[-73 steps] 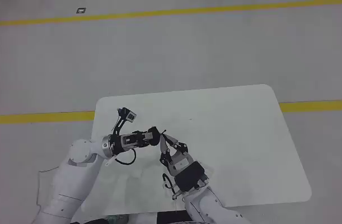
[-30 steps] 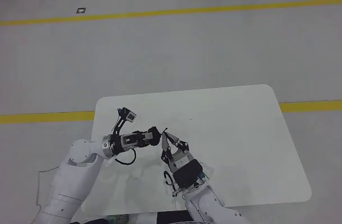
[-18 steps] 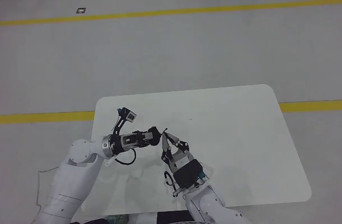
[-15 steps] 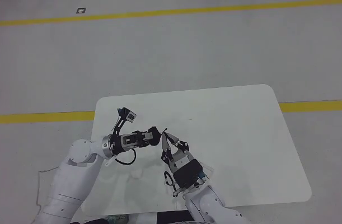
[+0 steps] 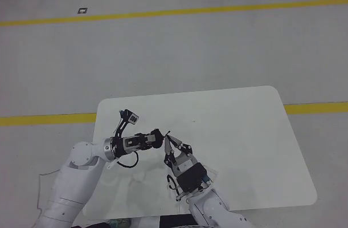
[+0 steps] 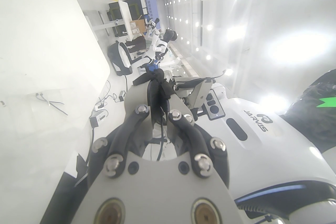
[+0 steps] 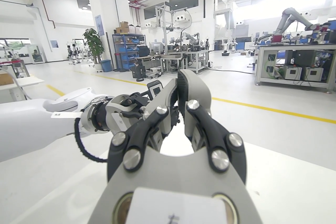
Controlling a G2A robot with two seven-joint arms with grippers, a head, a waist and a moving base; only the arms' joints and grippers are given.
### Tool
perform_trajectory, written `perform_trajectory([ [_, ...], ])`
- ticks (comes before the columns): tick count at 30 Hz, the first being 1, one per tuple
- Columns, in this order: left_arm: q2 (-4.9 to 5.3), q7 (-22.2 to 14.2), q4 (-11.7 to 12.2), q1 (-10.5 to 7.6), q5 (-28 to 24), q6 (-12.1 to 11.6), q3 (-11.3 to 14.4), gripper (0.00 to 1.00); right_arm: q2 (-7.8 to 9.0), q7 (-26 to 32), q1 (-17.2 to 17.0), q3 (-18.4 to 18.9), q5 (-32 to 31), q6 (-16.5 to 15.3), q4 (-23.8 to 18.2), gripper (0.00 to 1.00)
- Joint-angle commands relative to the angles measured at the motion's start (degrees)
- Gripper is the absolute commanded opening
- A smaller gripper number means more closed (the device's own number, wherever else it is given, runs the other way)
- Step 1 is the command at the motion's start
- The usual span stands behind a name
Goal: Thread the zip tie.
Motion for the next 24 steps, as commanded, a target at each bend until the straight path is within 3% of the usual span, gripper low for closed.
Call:
perform_trajectory([
  [1, 0.00, 0.00, 0.00, 0.00, 0.00, 0.00, 0.00, 0.00, -0.02, 0.04, 0.08, -0.06, 0.00, 0.03, 0.06, 0.00],
  [24, 0.00, 0.00, 0.00, 0.00, 0.00, 0.00, 0.00, 0.00, 0.14, 0.41, 0.51, -0.72, 0.00, 1.65, 0.61, 0.00],
])
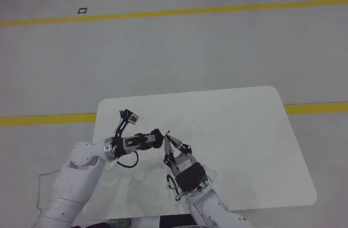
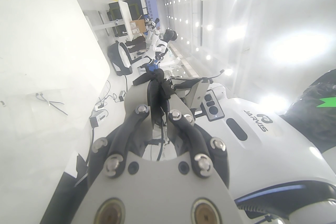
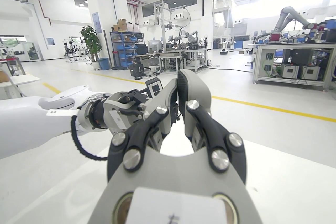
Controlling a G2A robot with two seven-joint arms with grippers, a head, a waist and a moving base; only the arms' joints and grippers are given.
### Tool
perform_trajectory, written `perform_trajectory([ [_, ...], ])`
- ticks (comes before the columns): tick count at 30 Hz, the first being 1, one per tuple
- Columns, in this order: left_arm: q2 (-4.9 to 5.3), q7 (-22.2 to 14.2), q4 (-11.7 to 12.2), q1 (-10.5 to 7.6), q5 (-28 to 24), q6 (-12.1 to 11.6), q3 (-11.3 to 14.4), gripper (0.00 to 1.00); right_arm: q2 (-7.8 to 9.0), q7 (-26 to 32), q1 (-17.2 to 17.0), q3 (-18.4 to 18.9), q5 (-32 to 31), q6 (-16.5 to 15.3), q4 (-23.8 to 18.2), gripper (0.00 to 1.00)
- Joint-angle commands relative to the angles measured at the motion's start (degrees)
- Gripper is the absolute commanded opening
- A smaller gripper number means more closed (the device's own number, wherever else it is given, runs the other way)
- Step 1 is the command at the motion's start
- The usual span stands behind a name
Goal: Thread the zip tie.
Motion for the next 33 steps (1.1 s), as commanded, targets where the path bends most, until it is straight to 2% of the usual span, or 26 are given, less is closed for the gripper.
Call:
perform_trajectory([
  [1, 0.00, 0.00, 0.00, 0.00, 0.00, 0.00, 0.00, 0.00, 0.03, -0.11, 0.04, -0.04, 0.00, 0.13, 0.01, 0.00],
  [33, 0.00, 0.00, 0.00, 0.00, 0.00, 0.00, 0.00, 0.00, 0.06, -0.55, 0.62, -0.70, 0.00, 1.03, 0.25, 0.00],
])
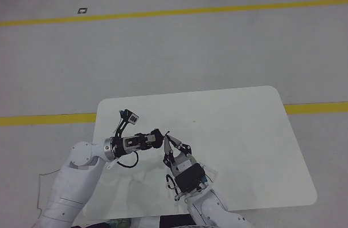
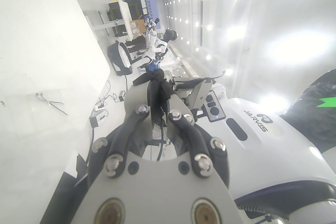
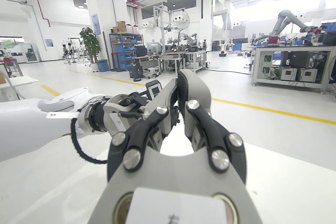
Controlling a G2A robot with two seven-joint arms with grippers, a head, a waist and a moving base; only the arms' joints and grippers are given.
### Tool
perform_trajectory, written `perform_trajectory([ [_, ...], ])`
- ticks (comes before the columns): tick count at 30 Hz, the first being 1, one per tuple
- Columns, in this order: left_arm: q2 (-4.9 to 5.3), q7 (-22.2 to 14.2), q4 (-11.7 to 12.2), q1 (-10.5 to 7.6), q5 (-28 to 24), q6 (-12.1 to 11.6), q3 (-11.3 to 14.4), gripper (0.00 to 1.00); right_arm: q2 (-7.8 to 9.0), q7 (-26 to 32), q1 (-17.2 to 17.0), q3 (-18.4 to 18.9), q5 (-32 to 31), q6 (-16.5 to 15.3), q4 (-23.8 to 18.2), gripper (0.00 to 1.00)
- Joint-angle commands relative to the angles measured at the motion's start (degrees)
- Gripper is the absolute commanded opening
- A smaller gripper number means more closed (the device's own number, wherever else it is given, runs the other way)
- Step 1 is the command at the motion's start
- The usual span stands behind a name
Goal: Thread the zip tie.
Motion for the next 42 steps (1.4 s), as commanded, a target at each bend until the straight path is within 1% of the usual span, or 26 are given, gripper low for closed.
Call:
perform_trajectory([
  [1, 0.00, 0.00, 0.00, 0.00, 0.00, 0.00, 0.00, 0.00, 0.00, 0.05, 0.03, 0.01, 0.00, 0.00, 0.02, 0.00],
  [10, 0.00, 0.00, 0.00, 0.00, 0.00, 0.00, 0.00, 0.00, 0.11, 0.50, 0.15, 0.09, 0.00, -0.03, 0.15, 0.00],
  [19, 0.00, 0.00, 0.00, 0.00, 0.00, 0.00, 0.00, 0.00, 0.46, 0.95, -0.25, 0.32, 0.00, -0.76, -0.11, 0.00],
  [23, 0.00, 0.00, 0.00, 0.00, 0.00, 0.00, 0.00, 0.00, 0.67, 0.98, -0.70, 0.59, 0.00, -1.29, -0.44, 0.00],
  [33, 0.00, 0.00, 0.00, 0.00, 0.00, 0.00, 0.00, 0.00, 1.16, 0.91, -1.03, 0.64, 0.00, -4.07, -0.73, 0.00],
  [42, 0.00, 0.00, 0.00, 0.00, 0.00, 0.00, 0.00, 0.00, 1.05, 1.19, -0.58, 0.19, 0.00, -4.62, -0.73, 0.00],
])
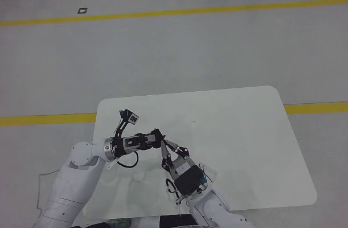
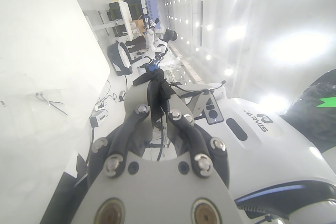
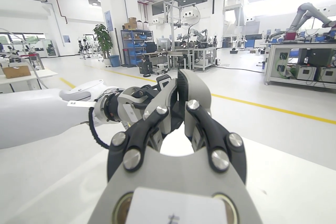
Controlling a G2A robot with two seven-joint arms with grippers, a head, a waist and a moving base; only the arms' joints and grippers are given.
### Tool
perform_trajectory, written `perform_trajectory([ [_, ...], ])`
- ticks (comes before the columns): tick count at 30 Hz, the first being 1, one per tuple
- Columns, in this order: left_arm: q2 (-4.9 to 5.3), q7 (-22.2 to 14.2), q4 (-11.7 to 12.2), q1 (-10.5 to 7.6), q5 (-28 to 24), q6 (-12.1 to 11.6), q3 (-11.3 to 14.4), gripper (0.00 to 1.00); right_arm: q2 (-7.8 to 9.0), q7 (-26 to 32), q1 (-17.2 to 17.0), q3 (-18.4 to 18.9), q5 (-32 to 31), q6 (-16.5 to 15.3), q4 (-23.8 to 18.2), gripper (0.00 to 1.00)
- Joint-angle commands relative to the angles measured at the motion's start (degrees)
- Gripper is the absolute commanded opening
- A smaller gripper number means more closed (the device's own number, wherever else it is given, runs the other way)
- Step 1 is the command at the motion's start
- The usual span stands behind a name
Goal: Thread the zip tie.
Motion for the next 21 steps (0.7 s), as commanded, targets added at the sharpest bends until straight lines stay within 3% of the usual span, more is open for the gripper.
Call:
perform_trajectory([
  [1, 0.00, 0.00, 0.00, 0.00, 0.00, 0.00, 0.00, 0.00, -0.03, 0.14, 0.08, -0.05, 0.00, -0.16, 0.04, 0.00],
  [21, 0.00, 0.00, 0.00, 0.00, 0.00, 0.00, 0.00, 0.00, 0.43, 1.49, 0.07, -0.20, 0.00, -0.59, -0.39, 0.00],
])
